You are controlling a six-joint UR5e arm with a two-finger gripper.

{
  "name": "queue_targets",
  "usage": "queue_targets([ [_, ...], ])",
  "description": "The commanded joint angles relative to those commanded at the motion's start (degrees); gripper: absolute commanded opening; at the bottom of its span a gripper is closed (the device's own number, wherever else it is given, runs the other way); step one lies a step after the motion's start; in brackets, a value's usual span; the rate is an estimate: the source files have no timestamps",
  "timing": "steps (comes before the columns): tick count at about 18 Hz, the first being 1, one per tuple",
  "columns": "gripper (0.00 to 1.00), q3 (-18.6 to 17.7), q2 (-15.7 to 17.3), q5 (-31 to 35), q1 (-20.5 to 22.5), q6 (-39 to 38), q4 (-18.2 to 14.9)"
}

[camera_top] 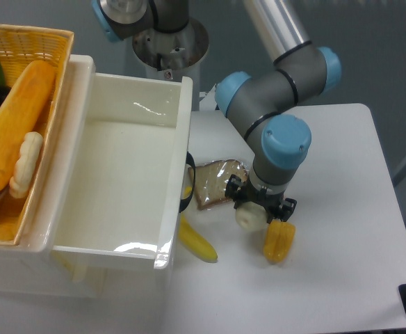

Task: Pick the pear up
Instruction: 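Lift the gripped pear up off the table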

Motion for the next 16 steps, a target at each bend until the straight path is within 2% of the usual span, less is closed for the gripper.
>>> queue_targets([
  [4, 0.55, 0.0, 2.02, 0.0, 1.32, 2.21, -1.85],
  [16, 0.55, -0.26, 3.17, -0.44, 2.73, 4.76, -3.17],
])
